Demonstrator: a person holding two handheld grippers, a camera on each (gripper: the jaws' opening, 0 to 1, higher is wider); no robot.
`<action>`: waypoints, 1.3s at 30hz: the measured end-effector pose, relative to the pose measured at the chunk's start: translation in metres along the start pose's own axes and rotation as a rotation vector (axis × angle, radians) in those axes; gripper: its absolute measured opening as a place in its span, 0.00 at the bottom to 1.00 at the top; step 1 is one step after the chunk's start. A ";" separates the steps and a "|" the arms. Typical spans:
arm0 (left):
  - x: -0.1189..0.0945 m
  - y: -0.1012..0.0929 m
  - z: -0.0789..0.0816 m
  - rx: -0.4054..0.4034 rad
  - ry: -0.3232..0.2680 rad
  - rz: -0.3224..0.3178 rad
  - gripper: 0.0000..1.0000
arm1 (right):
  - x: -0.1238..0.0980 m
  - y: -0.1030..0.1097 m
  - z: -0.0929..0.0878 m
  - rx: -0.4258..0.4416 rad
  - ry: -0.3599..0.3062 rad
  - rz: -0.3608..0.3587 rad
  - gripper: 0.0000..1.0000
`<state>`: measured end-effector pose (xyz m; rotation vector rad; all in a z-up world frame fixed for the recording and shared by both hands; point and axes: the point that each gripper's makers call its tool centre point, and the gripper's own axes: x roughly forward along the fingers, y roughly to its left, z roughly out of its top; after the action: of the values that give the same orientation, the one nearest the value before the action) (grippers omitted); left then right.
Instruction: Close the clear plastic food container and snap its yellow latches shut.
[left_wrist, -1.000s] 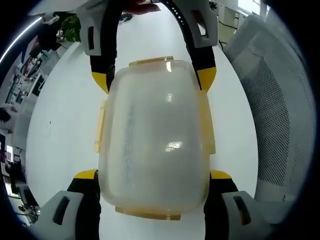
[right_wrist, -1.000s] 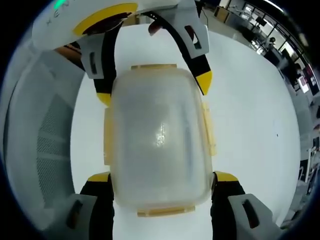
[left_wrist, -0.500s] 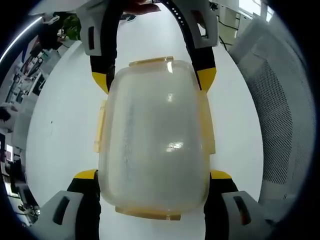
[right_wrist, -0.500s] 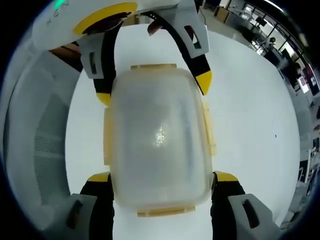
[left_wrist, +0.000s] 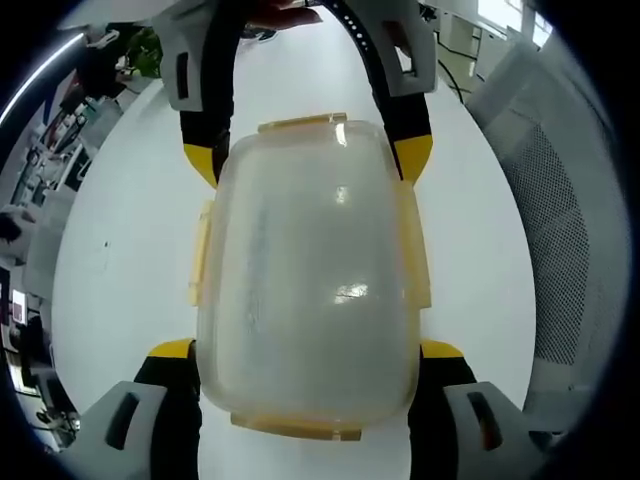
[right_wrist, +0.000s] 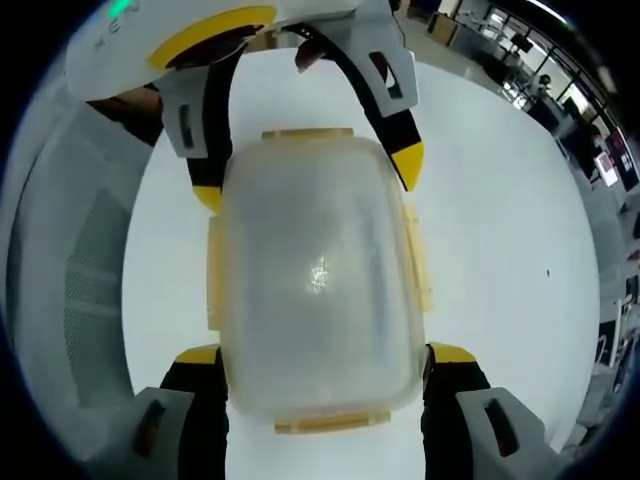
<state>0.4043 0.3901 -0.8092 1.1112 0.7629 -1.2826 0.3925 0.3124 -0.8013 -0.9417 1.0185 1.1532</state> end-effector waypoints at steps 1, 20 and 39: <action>0.000 0.001 0.000 0.000 0.000 0.000 0.87 | 0.000 -0.002 0.000 0.001 -0.002 0.000 0.80; 0.005 0.018 0.000 0.007 0.011 -0.003 0.87 | 0.002 -0.020 -0.001 0.006 -0.005 -0.001 0.80; 0.008 0.026 0.001 0.008 0.011 -0.001 0.87 | 0.002 -0.028 -0.002 0.010 -0.003 -0.006 0.80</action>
<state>0.4312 0.3849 -0.8105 1.1256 0.7670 -1.2826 0.4199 0.3070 -0.8022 -0.9343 1.0178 1.1437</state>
